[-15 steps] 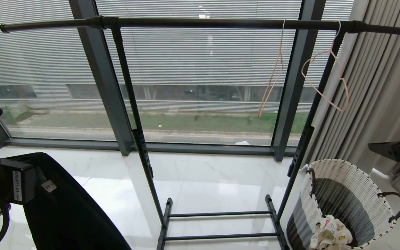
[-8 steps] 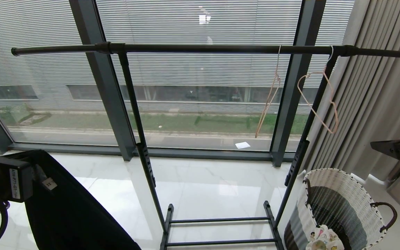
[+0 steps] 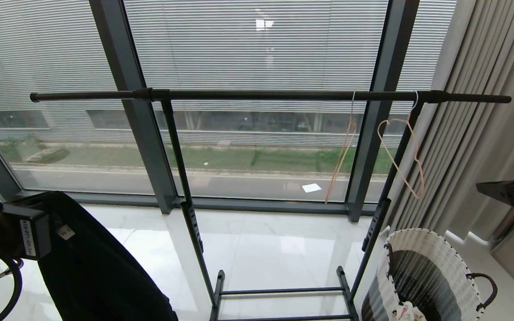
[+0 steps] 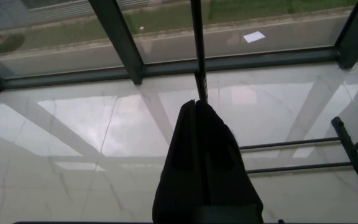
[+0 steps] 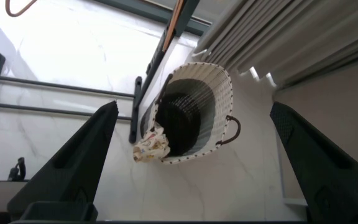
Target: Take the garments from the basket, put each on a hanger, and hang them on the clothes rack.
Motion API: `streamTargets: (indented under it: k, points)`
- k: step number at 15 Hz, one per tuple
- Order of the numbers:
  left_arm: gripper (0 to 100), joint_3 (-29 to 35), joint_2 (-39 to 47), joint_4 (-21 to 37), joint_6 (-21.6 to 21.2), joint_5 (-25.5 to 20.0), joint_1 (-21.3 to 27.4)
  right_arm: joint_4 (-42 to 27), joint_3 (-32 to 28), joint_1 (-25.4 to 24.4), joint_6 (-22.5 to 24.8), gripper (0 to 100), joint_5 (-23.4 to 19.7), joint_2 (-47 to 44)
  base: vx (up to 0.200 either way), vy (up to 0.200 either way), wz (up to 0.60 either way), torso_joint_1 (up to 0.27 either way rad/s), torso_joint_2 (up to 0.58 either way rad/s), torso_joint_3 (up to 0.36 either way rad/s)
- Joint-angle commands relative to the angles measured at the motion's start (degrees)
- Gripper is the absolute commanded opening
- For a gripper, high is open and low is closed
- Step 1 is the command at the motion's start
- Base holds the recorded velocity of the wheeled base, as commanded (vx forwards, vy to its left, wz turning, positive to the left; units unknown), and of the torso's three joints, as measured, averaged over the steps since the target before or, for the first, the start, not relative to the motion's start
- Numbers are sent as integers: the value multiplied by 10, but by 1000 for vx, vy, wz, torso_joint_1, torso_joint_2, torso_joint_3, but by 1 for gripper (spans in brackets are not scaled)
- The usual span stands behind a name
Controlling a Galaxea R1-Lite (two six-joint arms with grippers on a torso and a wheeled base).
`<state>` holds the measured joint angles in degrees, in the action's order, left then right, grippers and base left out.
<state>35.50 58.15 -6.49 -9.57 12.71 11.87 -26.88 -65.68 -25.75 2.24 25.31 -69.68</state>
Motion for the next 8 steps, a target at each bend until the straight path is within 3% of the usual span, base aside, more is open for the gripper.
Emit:
streamTargets:
  k: [1, 4, 8]
  points:
    - [0, -2, 0, 1, 0, 0, 0, 0, 3, 0, 0, 100, 0, 0, 0, 0, 0, 217, -476, -251]
    - [0, -3, -7, 1, -11, -3, 1, 39, 42, 6, 0, 100, 0, 9, 0, 0, 0, 80, -164, -82]
    - [0, -13, -15, 1, -12, -12, 1, 80, 96, 5, 2, 100, -3, 33, 0, -200, 0, 12, -24, -11]
